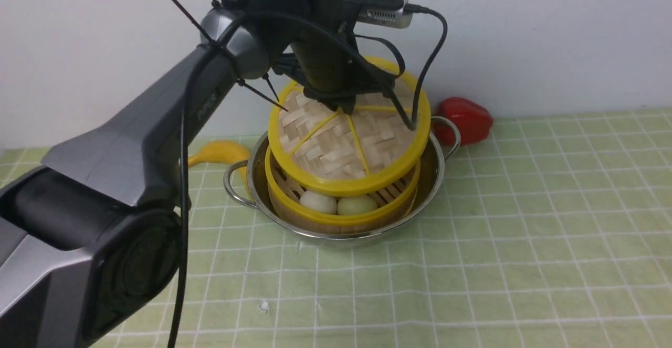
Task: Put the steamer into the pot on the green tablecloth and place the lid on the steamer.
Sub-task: 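Place the yellow bamboo steamer lid onto the steamer in the pot with the left gripper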
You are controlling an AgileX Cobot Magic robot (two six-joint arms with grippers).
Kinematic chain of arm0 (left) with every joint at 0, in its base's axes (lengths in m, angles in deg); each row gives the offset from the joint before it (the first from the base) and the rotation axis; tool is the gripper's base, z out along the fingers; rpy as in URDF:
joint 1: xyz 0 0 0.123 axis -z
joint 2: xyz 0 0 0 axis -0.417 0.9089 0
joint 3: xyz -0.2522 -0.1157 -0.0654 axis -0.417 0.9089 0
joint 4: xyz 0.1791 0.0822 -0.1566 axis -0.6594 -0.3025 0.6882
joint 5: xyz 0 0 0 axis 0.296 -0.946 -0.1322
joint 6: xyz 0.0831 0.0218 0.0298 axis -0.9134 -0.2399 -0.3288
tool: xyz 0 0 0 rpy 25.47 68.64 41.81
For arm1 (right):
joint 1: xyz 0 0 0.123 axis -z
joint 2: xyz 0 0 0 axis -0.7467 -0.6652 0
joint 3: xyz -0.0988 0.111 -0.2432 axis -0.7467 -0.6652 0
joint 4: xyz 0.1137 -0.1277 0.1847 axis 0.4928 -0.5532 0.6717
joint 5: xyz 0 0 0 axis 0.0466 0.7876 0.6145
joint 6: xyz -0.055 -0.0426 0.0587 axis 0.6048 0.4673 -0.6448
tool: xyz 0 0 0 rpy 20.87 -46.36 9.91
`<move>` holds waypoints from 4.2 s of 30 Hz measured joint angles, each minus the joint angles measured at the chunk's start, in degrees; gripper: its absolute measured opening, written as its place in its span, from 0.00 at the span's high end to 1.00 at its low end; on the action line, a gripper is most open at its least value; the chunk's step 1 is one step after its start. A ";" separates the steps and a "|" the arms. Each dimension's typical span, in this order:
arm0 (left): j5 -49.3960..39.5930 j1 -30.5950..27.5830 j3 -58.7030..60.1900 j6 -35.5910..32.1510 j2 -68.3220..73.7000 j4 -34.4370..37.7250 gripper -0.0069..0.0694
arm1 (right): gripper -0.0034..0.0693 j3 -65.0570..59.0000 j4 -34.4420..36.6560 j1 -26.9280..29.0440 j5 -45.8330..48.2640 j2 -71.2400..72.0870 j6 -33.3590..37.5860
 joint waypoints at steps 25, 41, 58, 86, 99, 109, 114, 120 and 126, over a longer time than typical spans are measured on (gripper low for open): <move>2.11 0.11 16.43 -1.11 -9.83 -0.68 0.76 | 0.51 -0.07 0.93 0.00 0.00 0.00 -0.31; 8.07 0.11 16.43 -2.20 -6.43 -1.13 0.76 | 0.51 -0.07 3.20 0.00 0.00 0.00 -0.43; 8.96 1.89 15.05 -3.77 -3.65 -1.74 0.76 | 0.51 -0.07 3.24 0.00 0.00 0.00 -0.43; 6.77 2.12 11.43 -1.14 -1.41 -4.16 0.76 | 0.51 -0.08 3.19 0.00 0.00 0.00 -0.37; 5.41 2.43 11.43 3.60 -1.33 -6.24 0.76 | 0.51 -0.08 3.19 0.00 0.00 0.00 -0.37; 5.74 2.49 11.43 3.38 -1.33 -6.29 0.76 | 0.51 -0.08 3.19 0.00 0.00 0.00 -0.37; 5.74 2.49 11.43 3.19 -1.33 -6.29 0.76 | 0.51 -0.08 3.19 0.00 0.00 0.00 -0.37; 6.01 2.49 11.43 3.12 -1.33 -6.75 0.66 | 0.51 -0.08 3.19 0.00 0.00 0.00 -0.37; 6.01 2.49 11.43 2.89 -1.76 -7.26 0.30 | 0.51 -0.08 3.19 0.00 0.00 0.00 -0.02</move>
